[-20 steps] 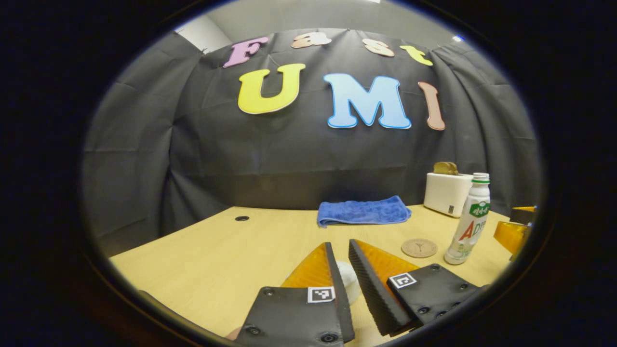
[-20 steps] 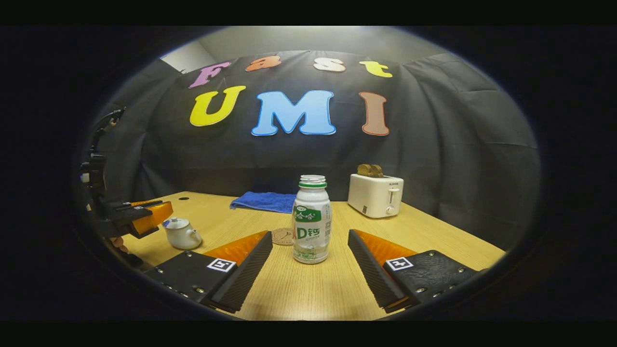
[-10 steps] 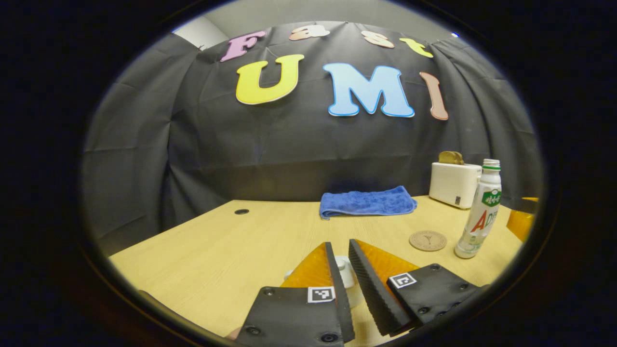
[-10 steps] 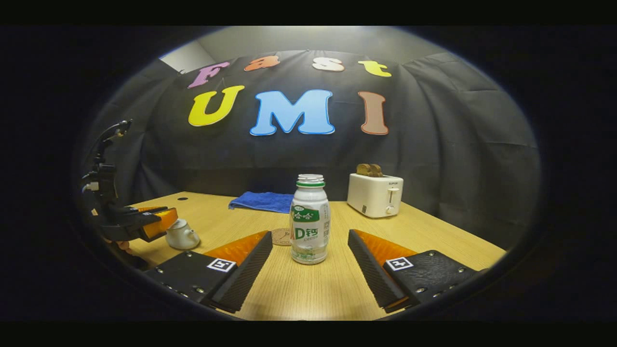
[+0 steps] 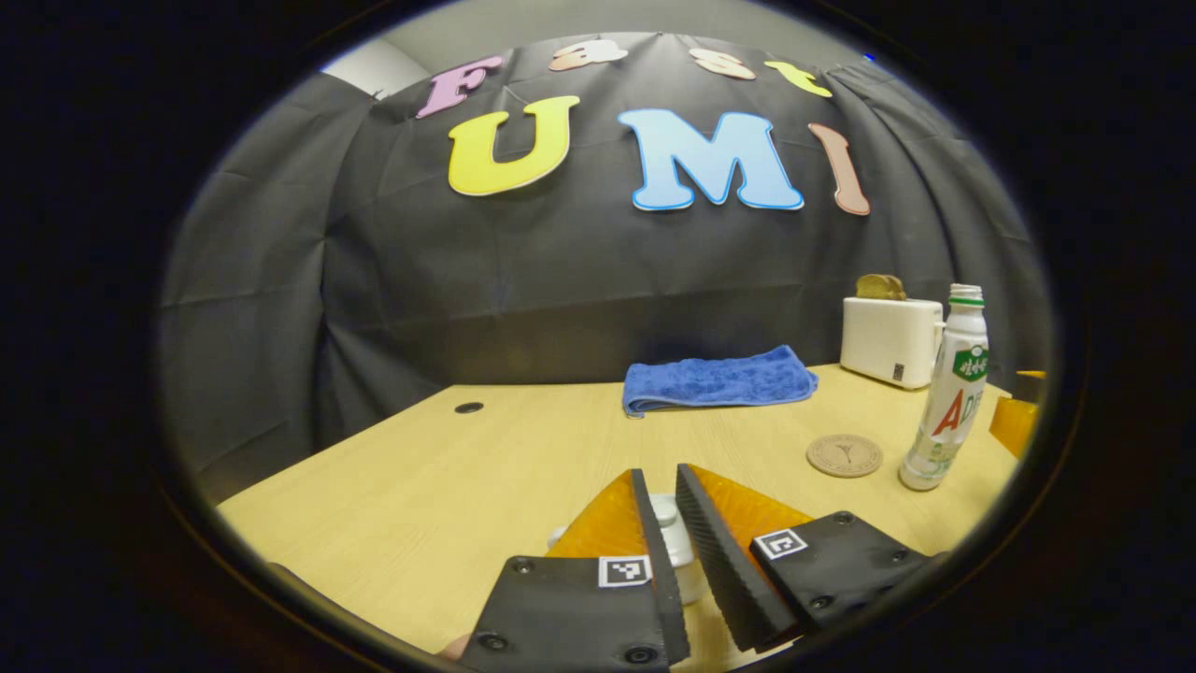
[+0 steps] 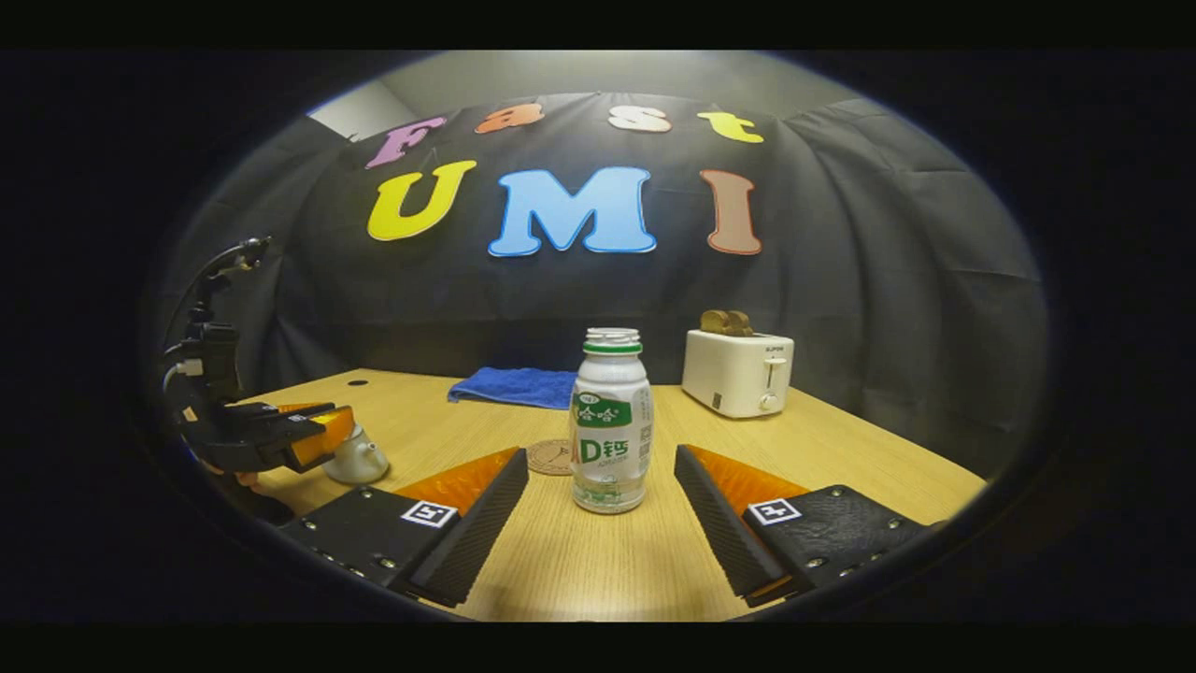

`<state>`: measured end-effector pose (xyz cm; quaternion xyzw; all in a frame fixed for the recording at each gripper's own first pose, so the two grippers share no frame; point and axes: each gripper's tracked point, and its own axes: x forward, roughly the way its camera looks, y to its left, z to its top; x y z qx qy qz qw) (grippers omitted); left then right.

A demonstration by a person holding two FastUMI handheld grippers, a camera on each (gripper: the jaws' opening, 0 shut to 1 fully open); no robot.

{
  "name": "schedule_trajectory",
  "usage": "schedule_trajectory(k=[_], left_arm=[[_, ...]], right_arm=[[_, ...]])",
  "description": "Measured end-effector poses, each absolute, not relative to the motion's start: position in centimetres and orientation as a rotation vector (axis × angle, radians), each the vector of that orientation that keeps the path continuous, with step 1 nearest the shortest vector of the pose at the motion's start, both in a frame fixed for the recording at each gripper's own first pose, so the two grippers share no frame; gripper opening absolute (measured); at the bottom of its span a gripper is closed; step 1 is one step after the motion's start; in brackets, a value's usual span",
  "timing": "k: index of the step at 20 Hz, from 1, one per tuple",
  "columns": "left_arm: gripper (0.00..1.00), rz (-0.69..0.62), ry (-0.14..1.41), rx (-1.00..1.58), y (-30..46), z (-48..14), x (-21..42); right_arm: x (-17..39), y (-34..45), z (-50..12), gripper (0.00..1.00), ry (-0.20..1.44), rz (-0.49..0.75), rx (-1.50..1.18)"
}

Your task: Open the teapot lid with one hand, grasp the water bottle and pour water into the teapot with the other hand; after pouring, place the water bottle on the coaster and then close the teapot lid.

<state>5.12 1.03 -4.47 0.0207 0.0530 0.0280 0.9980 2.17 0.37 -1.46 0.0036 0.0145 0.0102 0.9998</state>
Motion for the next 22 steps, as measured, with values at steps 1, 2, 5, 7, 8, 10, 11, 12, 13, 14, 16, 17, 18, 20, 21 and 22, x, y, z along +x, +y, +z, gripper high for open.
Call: schedule_trajectory(k=[1, 2, 5, 7, 8, 10, 11, 12, 13, 14, 16, 17, 18, 20, 21, 22], left_arm=[[0.26, 0.064, 0.109, 0.043, 1.3, -4.6, 5.1], [0.23, 0.064, 0.106, 0.039, 1.3, -4.6, 5.1], [0.17, 0.065, 0.110, 0.039, 1.4, -4.6, 5.2], [0.14, 0.064, 0.109, 0.031, 1.6, -4.8, 5.3], [1.00, 0.061, 0.107, 0.024, 1.6, -4.6, 5.3], [0.10, 0.062, 0.109, 0.015, 1.7, -4.5, 5.2], [0.08, 0.065, 0.109, 0.017, 1.7, -4.6, 5.1], [0.08, 0.067, 0.108, 0.014, 1.8, -4.5, 5.1], [0.08, 0.069, 0.105, 0.015, 1.9, -4.5, 5.1], [0.07, 0.070, 0.106, 0.017, 1.8, -4.5, 5.1], [0.07, 0.068, 0.090, 0.009, 1.9, -3.9, 5.0], [0.07, 0.064, 0.071, 0.002, 2.0, -3.2, 4.8], [0.07, 0.059, 0.051, 0.000, 1.9, -2.4, 4.7], [0.07, 0.052, 0.033, 0.012, 1.6, -1.6, 4.7], [0.07, 0.045, 0.026, 0.018, 1.3, -1.3, 4.6], [0.06, 0.041, 0.024, 0.020, 1.1, -1.1, 4.6]], right_arm=[[2.3, 0.4, -1.5, 0.98, 0.031, 0.022, 0.009], [2.3, 0.4, -1.5, 0.97, 0.031, 0.023, 0.012], [2.4, 0.4, -1.6, 0.97, 0.031, 0.022, 0.013], [2.4, 0.4, -1.6, 0.98, 0.029, 0.021, 0.010], [2.4, 0.4, -1.7, 0.98, 0.030, 0.020, 0.011], [2.5, 0.4, -1.8, 0.97, 0.032, 0.020, 0.011], [2.5, 0.4, -1.8, 0.97, 0.033, 0.019, 0.011], [2.5, 0.4, -1.9, 0.97, 0.033, 0.019, 0.010], [2.5, 0.3, -1.8, 0.97, 0.031, 0.017, 0.007], [2.5, 0.2, -1.8, 0.97, 0.029, 0.013, 0.003], [2.7, -0.1, -1.8, 0.97, 0.029, 0.005, -0.003], [2.7, -0.2, -1.8, 0.97, 0.031, 0.002, -0.001], [2.8, -0.2, -1.9, 0.97, 0.032, -0.001, 0.002], [2.9, -0.3, -1.9, 0.97, 0.033, -0.003, 0.003], [2.8, -0.3, -1.8, 0.97, 0.031, -0.004, 0.001], [2.9, -0.3, -1.8, 0.97, 0.028, -0.005, -0.003]])
